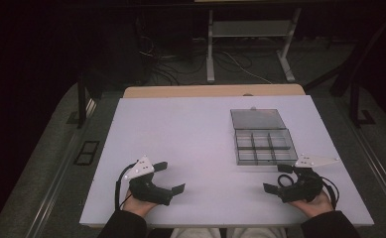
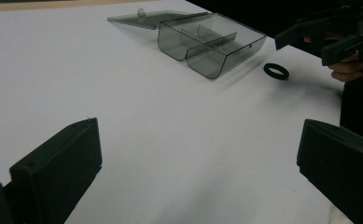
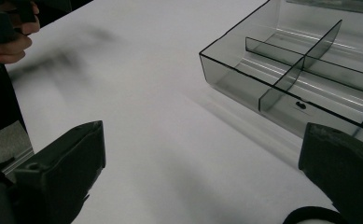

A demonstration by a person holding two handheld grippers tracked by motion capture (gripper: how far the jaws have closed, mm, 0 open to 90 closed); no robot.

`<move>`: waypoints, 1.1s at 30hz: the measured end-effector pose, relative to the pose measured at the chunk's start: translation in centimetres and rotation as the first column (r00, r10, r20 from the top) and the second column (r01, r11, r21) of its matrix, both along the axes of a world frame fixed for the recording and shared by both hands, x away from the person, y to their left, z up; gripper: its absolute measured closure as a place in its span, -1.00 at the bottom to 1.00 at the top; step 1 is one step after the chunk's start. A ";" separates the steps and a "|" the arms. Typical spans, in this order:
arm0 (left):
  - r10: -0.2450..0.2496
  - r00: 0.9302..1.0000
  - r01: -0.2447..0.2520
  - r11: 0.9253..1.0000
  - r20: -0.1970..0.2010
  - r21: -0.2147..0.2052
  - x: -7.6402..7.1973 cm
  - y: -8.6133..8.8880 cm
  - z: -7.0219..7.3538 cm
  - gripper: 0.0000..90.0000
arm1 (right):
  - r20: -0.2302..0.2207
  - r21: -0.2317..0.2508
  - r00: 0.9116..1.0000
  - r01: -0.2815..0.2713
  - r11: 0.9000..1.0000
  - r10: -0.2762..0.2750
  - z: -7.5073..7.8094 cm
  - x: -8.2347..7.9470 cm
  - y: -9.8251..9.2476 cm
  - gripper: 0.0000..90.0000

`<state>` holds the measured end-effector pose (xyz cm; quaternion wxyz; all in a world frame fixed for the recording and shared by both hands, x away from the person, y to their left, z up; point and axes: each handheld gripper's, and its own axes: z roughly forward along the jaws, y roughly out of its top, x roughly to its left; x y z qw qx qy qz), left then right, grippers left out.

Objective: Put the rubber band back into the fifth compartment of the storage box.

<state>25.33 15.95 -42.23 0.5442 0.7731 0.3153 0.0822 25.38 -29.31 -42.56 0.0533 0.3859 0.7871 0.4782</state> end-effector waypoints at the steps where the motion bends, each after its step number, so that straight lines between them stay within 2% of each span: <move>1: -0.001 1.000 0.001 1.000 0.000 0.002 0.0 0.0 0.0 -1.00 | 0.005 -0.001 1.000 -0.001 1.000 0.001 0.0 0.0 0.0 -0.99; 23: -0.005 1.000 0.005 1.000 0.001 0.022 -0.2 -0.2 -0.1 -1.00 | -0.009 -0.009 1.000 -0.023 1.000 0.023 0.2 -0.1 0.2 -0.99; 33: -0.001 1.000 0.001 1.000 -0.003 0.027 -0.4 -0.1 -0.1 -1.00 | -0.018 -0.028 0.999 -0.036 0.999 0.035 0.8 0.1 0.3 -0.99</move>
